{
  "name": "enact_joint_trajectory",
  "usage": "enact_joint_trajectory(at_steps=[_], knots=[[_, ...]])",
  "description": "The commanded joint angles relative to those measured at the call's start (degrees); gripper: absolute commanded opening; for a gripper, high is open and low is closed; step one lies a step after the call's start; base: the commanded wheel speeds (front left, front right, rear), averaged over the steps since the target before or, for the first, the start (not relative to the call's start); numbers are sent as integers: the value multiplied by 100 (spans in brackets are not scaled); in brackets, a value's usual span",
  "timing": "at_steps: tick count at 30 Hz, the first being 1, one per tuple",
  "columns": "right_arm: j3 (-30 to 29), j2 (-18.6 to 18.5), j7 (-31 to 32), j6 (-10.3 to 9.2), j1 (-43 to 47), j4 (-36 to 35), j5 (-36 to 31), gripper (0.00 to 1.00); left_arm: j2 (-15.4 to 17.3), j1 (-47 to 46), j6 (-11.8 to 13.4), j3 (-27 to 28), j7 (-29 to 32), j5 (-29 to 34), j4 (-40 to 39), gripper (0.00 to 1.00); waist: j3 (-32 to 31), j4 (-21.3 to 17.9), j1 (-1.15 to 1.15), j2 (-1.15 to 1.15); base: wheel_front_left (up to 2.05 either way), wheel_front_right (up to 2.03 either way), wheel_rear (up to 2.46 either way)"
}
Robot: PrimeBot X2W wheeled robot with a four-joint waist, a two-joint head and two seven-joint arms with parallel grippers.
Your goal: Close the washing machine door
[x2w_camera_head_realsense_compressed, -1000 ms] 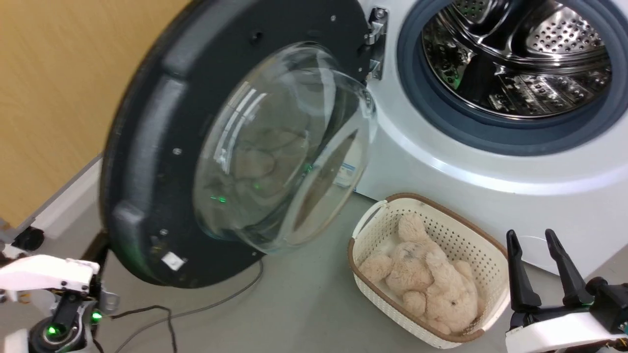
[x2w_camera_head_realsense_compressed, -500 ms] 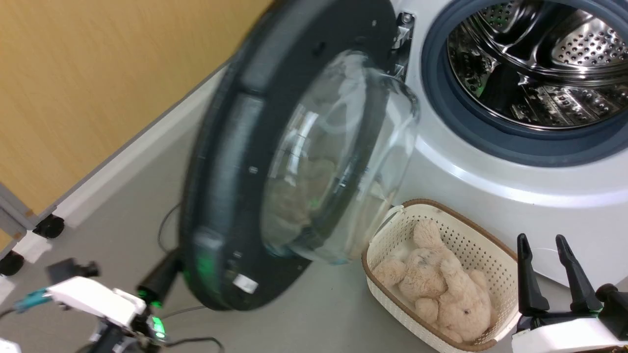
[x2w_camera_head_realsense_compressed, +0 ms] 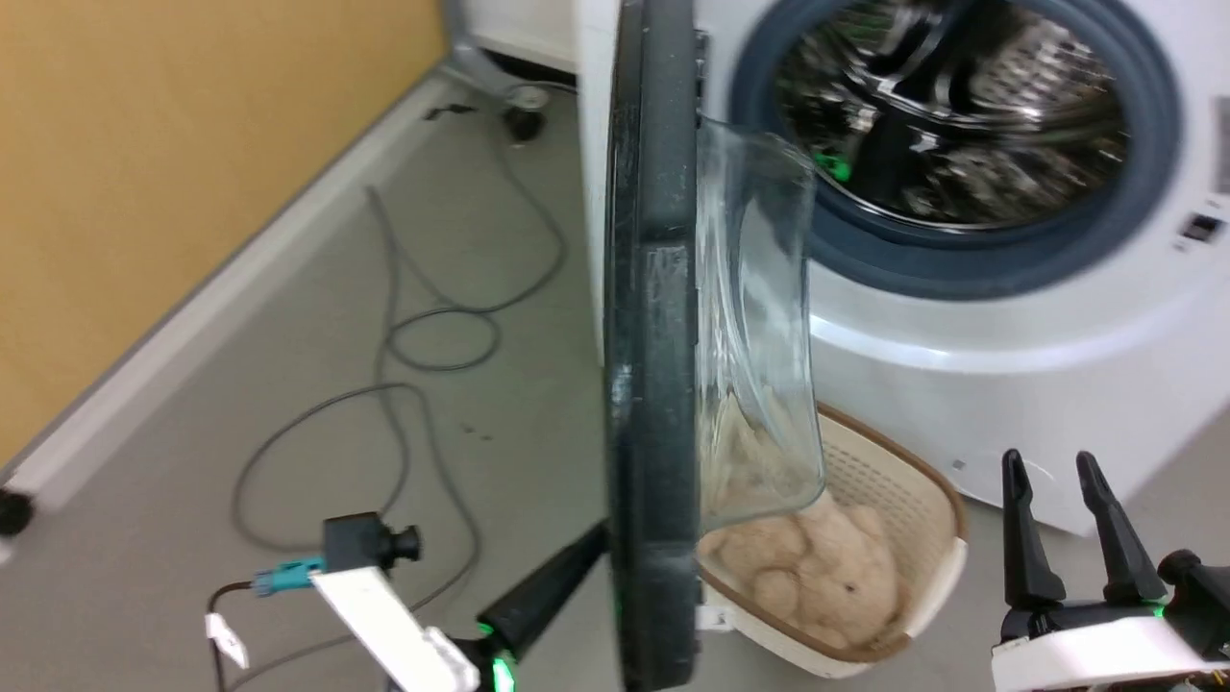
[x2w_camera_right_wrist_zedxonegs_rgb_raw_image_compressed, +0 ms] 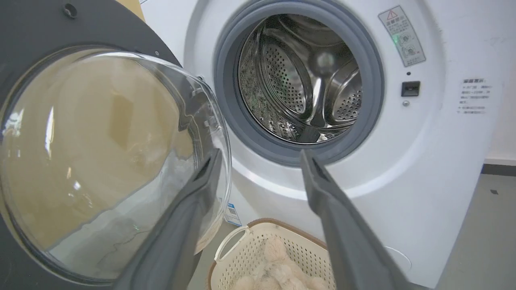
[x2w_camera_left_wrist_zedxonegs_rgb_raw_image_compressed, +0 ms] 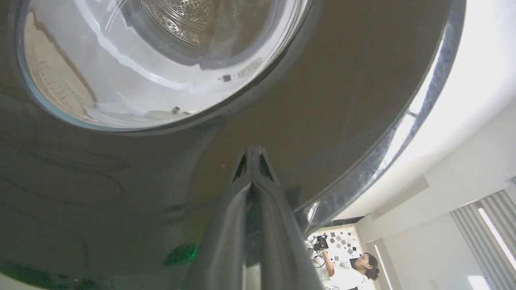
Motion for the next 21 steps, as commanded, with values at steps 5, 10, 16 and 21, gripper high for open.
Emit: enact_joint_trajectory(at_steps=[5, 10, 16, 21], knots=[[24, 17, -25, -4, -133, 16, -40, 100, -9, -272, -26, -536, -385, 182, -3, 0, 119, -853, 0, 0, 0, 0, 0], [-25, 17, -25, -4, -171, 25, -58, 100, -9, -723, -26, -993, -1015, 575, 308, 0, 202, -1392, 0, 0, 0, 0, 0], [12, 17, -25, -4, -206, 47, -61, 100, -9, -1264, -26, -1661, -1877, 1051, 1046, 0, 231, -1847, 0, 0, 0, 0, 0], [151, 17, -25, -4, -262, 93, -82, 100, -5, -1485, -26, -2183, -2523, 1148, 1504, 0, 214, -2122, 0, 0, 0, 0, 0]])
